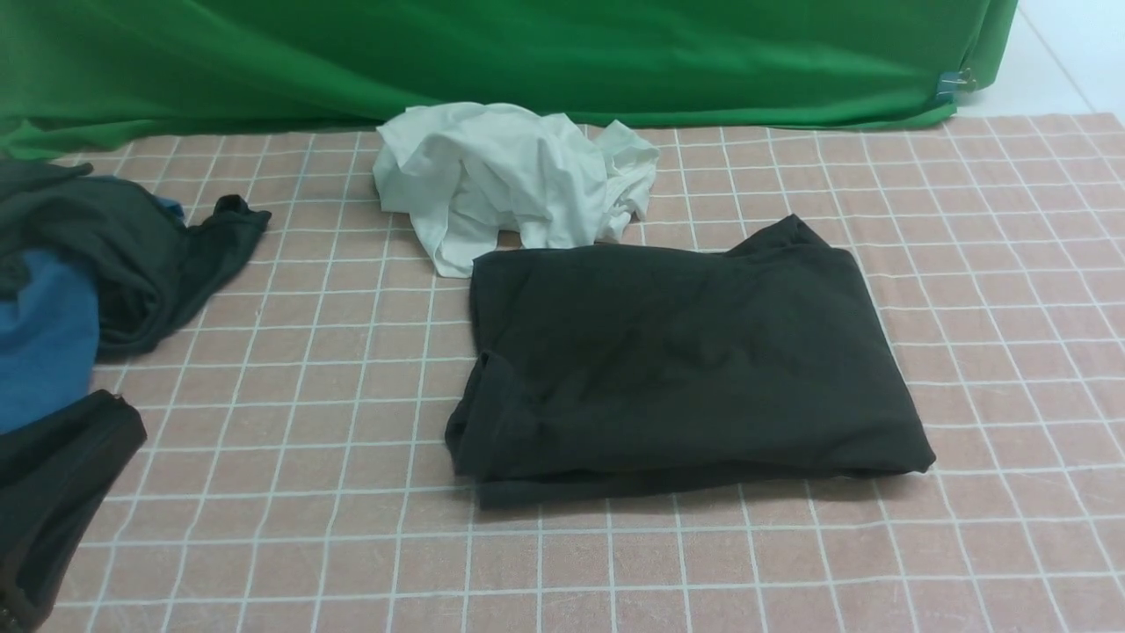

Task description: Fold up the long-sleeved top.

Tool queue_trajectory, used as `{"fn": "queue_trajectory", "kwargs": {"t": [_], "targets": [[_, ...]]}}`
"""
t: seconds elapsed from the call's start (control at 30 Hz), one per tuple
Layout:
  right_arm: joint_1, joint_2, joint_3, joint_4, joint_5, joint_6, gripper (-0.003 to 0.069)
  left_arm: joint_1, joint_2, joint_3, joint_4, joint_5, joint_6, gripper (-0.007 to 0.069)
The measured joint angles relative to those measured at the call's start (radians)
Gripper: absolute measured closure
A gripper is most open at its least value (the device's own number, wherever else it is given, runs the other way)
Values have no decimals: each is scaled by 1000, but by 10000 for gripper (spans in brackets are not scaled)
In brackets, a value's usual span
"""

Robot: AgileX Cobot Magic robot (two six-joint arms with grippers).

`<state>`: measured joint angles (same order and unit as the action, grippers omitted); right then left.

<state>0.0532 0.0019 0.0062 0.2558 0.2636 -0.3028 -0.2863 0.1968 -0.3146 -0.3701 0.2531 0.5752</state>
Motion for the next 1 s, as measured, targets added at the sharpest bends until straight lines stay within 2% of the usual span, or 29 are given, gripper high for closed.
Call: {"fn": "queue_trajectory", "kwargs": {"t": [0.1, 0.17, 0.37, 0.57, 1.0], "targets": [[0, -1, 0, 0, 0, 0, 554, 57, -5, 35, 33, -59, -71, 605], [0, -2, 0, 0, 0, 0, 546, 174, -43, 96, 98, -71, -180, 605], [0, -2, 0, 0, -1, 0, 529, 319, -179, 255, 135, -72, -221, 605], [0, -3, 0, 0, -7, 0, 513, 331, -197, 322, 138, 3, -296, 605], [0, -3, 0, 0, -11, 0, 481, 331, -199, 322, 138, -2, -296, 605]]}}
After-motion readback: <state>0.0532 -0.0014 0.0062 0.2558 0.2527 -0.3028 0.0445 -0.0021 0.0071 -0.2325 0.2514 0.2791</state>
